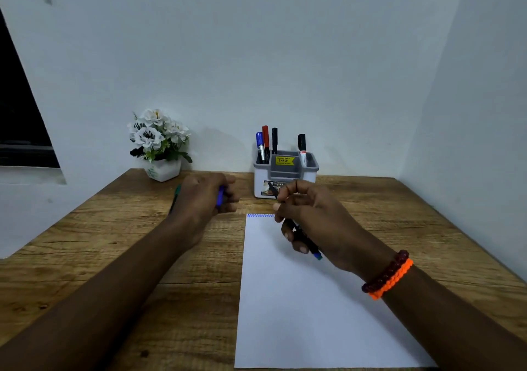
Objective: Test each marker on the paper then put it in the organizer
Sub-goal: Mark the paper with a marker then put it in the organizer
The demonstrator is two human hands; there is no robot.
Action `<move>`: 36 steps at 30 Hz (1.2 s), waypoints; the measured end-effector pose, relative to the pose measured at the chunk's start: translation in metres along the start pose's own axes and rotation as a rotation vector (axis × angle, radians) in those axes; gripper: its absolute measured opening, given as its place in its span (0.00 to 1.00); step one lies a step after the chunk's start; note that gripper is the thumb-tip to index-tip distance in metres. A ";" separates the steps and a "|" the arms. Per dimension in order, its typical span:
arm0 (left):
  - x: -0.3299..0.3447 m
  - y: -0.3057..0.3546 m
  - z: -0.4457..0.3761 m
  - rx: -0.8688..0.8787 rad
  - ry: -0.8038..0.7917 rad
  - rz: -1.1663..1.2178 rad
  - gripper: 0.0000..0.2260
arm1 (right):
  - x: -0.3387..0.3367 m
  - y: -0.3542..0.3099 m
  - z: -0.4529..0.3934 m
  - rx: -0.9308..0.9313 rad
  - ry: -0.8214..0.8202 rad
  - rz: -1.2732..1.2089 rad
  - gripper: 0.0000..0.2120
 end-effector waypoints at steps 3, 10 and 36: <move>-0.008 -0.006 -0.004 0.161 -0.017 -0.532 0.09 | 0.000 -0.010 -0.004 -0.017 -0.043 -0.185 0.09; -0.001 -0.007 0.000 0.280 -0.327 -1.054 0.19 | 0.007 -0.027 -0.023 0.015 -0.201 -0.527 0.14; 0.004 -0.018 -0.013 0.323 -0.427 -1.042 0.22 | 0.011 0.040 -0.059 -0.154 0.168 0.275 0.09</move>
Point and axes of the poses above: each hand's wrist, its own z-axis away from the middle knuckle, its own x-axis out of the palm, y = z × x, the point moved 4 cm from there along -z, towards the middle knuckle, and after that the axes turned 14 degrees about -z, right-handed, at the moved point
